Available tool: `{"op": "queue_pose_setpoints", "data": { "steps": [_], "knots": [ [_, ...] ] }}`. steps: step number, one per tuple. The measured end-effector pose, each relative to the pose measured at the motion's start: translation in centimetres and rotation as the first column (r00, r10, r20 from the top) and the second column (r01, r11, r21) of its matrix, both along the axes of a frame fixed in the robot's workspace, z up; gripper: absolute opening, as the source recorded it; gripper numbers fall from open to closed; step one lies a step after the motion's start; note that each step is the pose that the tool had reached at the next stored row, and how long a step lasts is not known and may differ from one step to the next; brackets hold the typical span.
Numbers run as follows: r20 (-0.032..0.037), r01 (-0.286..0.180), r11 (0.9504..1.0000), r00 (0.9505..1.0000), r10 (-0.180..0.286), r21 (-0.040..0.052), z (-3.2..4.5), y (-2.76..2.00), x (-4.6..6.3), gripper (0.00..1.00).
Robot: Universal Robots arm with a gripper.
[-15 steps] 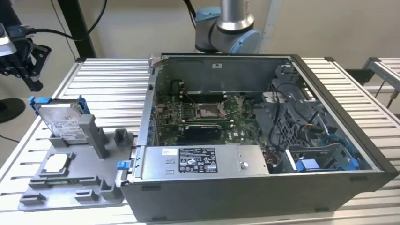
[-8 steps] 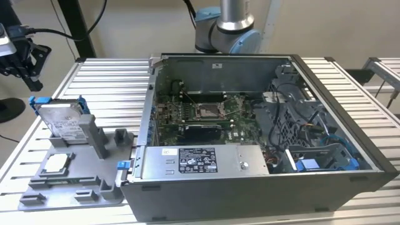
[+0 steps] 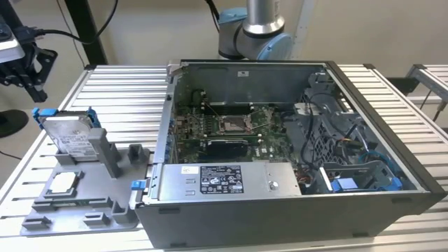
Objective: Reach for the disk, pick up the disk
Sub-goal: 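Reach for the disk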
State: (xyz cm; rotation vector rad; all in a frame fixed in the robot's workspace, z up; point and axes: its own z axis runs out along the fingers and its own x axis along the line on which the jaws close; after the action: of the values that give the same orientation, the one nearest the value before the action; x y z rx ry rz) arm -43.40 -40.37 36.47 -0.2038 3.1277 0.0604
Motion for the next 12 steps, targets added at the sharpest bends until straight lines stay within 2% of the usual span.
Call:
{"op": "queue_pose_setpoints", "data": {
  "steps": [6, 12],
  "knots": [
    [-0.0001, -0.077, 0.997, 0.997, 0.077, 0.0, 0.01, 0.0, -0.03, 0.0],
    [0.0, -0.146, 0.9893, 0.9893, 0.146, 0.0, 0.0, 0.0, -0.06, 0.0]
  ]
}}
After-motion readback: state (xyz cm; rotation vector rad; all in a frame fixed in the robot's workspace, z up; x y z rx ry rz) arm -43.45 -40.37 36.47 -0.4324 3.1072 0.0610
